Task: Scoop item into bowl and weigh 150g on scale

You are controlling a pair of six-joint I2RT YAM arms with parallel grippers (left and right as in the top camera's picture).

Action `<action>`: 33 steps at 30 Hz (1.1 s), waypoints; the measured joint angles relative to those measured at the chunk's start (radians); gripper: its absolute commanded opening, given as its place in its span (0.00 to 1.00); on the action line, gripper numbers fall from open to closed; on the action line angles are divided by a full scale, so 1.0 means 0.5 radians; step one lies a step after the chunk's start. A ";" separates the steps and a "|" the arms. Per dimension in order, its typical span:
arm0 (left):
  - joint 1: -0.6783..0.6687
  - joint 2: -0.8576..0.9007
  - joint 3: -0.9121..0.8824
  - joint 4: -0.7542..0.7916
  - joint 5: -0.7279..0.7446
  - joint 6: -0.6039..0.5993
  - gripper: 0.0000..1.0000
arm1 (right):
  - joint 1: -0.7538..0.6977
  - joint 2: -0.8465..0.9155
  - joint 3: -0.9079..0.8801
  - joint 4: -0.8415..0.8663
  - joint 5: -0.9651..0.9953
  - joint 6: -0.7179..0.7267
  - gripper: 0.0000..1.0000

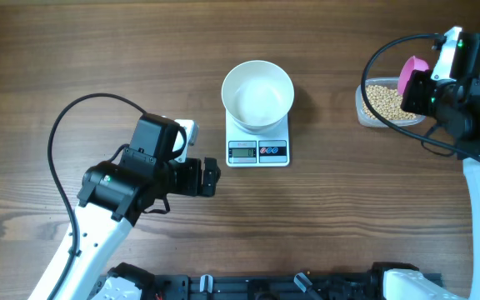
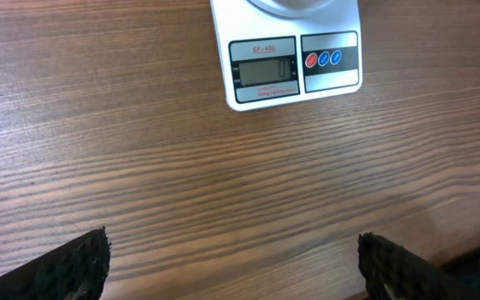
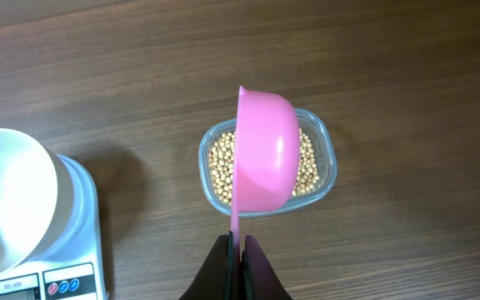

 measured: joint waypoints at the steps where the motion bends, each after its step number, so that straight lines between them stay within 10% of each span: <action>1: -0.003 0.000 0.000 0.018 -0.002 0.002 1.00 | 0.000 0.000 -0.001 0.001 0.000 0.000 0.05; 33: -0.037 0.000 0.000 0.384 0.019 -0.060 1.00 | 0.000 0.000 0.000 0.047 0.000 0.000 0.04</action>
